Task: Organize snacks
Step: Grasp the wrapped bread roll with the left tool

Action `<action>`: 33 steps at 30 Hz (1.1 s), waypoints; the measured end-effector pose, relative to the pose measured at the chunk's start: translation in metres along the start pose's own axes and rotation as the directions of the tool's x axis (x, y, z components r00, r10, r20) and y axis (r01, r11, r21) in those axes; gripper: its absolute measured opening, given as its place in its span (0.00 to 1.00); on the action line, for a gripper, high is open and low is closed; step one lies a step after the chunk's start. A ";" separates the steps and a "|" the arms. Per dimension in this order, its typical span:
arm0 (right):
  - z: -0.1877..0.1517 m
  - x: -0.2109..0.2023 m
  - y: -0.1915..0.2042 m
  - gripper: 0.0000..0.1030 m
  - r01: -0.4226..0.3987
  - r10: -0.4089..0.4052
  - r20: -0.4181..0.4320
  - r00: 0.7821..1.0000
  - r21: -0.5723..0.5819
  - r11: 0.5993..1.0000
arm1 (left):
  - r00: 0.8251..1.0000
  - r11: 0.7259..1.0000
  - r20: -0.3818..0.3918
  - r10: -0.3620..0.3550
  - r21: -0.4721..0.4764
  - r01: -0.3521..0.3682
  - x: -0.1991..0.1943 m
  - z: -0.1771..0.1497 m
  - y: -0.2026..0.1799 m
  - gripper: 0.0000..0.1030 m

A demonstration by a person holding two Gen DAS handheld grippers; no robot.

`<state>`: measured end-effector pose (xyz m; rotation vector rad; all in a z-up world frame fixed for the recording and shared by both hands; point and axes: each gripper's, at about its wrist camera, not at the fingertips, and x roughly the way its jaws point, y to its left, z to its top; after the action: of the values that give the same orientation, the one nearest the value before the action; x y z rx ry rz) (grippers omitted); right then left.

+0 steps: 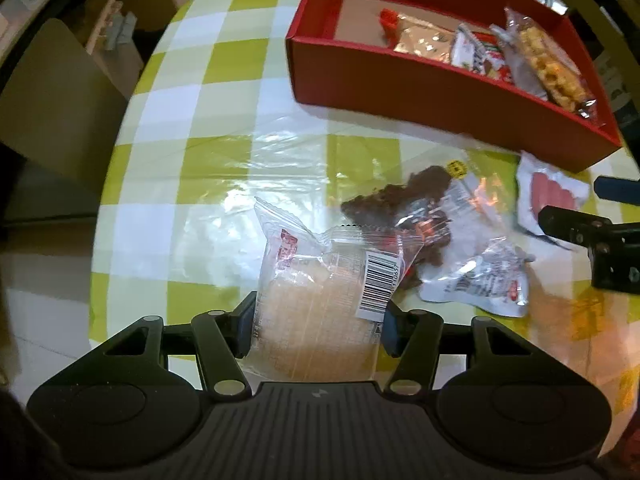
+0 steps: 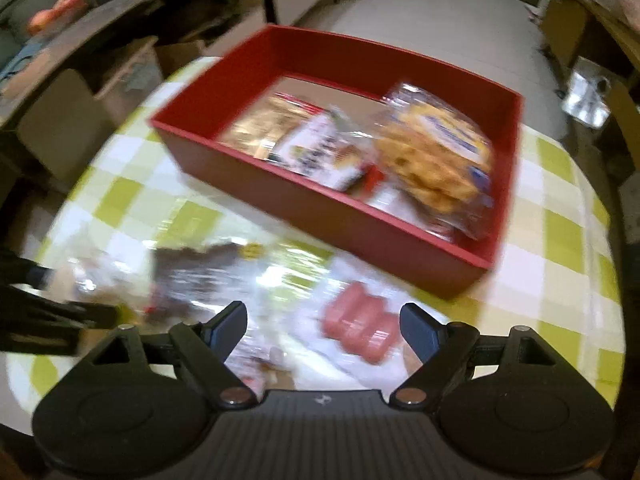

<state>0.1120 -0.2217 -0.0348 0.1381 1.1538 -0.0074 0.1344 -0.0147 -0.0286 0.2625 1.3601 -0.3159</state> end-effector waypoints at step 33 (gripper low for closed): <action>-0.009 0.035 0.010 0.91 -0.035 0.035 -0.078 0.996 -0.002 0.999 | 0.998 0.996 -0.019 -0.066 0.062 0.067 0.002 0.010 -0.015 0.64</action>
<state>0.1190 -0.2081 -0.0689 0.1571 1.2289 0.0310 0.1386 -0.0328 -0.0284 0.2730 1.3795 -0.4128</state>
